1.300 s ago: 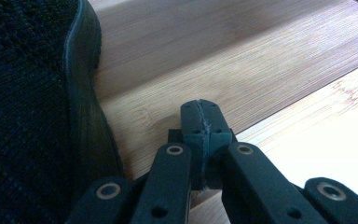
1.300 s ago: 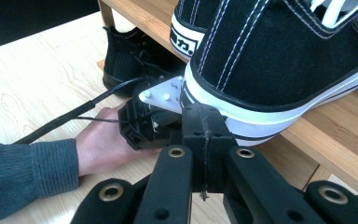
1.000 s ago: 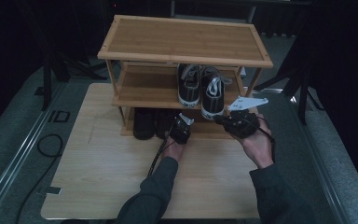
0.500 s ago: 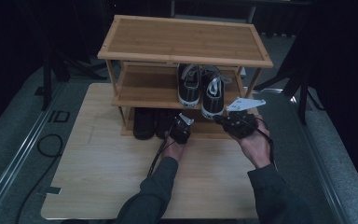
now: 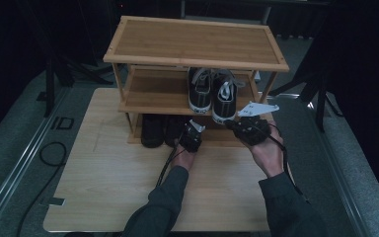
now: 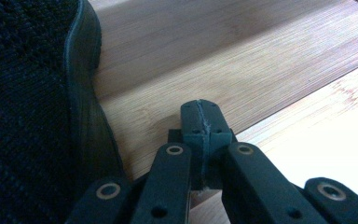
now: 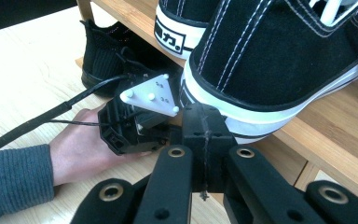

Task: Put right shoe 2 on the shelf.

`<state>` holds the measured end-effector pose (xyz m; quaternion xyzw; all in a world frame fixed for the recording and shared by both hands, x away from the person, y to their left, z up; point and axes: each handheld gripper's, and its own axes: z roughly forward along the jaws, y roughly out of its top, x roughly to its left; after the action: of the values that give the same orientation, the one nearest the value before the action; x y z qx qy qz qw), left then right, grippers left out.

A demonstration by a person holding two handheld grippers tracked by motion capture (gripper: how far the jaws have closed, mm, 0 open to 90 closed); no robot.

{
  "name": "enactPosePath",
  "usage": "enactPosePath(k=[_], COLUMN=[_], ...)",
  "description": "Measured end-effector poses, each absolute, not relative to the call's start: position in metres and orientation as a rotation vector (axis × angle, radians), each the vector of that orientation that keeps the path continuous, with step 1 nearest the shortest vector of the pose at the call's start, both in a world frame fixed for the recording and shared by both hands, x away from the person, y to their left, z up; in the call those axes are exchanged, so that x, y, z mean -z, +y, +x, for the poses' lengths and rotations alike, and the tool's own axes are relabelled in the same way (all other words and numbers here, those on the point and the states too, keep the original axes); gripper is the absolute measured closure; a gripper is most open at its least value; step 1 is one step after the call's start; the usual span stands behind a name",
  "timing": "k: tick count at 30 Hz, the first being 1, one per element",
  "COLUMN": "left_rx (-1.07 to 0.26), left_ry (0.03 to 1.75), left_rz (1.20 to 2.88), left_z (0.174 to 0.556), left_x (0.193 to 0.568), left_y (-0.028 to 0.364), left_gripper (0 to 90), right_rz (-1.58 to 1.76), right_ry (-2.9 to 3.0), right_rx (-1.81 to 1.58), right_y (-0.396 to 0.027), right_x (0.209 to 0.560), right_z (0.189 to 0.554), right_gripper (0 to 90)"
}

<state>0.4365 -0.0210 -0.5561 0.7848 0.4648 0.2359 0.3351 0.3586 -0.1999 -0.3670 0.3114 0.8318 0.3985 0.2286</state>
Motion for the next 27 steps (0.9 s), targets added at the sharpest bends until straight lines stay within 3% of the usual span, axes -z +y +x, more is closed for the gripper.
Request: enactPosePath(k=[27], left_rx=[-0.618], left_ry=[1.215], left_rz=[2.049], left_z=[0.4363], left_x=[0.5559], left_y=[-0.0208], left_gripper=[90.0], right_rz=[0.89], right_ry=[2.227], right_rx=[-1.055], right_y=[-0.1953], right_x=[0.3734], right_z=[0.3614], right_gripper=[90.0])
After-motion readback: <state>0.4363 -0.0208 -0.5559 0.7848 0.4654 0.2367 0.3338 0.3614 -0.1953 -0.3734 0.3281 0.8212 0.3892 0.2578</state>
